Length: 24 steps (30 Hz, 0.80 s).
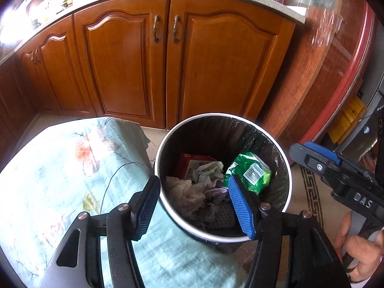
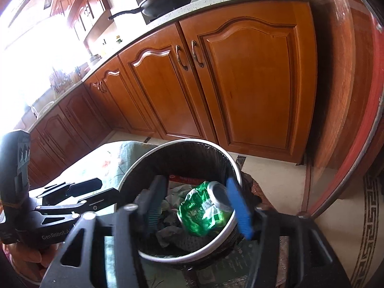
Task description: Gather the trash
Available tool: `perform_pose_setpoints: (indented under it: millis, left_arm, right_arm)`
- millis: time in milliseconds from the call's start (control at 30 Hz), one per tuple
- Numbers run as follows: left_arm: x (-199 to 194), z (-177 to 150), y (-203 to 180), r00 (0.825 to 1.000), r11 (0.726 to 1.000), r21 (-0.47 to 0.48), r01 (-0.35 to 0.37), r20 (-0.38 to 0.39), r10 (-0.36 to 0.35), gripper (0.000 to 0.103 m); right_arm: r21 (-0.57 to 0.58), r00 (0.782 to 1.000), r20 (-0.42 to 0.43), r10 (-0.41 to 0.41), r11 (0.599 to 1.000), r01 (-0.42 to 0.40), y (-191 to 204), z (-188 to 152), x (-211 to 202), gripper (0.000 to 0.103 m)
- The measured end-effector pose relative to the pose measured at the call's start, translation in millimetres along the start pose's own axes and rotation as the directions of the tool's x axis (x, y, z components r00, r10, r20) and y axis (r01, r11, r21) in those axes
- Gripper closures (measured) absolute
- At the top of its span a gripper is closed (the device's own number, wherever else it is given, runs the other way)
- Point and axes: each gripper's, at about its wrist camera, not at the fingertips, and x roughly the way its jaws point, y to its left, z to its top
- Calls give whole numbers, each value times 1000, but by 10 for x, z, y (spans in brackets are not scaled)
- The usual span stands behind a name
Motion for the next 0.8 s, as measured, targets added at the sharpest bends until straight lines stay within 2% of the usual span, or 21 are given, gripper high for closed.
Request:
perform_pose_setpoints:
  millis: [33,167,300,367,500,800]
  left_arm:
    - [-50,-37,25,1000,1000,-11,5,6,-5,44]
    - [-268,-207,151,999,998,-61,14,31,-12,42]
    - [-571,-496,288,997,994,-110,8,78,0,40]
    - [-716,-681,348,995,991,-131,14,98,-1,36]
    - [-974,-1056,459,994,987,-159,6,113,12,36]
    - [-1535,-1713,508,981,981,-190,-34,181,69,32]
  right_arm:
    - [9,1000,15,11,1000,-11,10,-29,-54,21]
    - [37,998,51,23,999,-25,97,-166,-235,13]
    - [60,996,72,42,997,-47,241,-344,-440,12]
    - [69,994,102,49,996,-56,310,-433,-548,4]
    - [68,990,132,47,996,-57,506,-679,-721,2]
    - [61,990,140,31,997,-40,856,-1186,-1027,1]
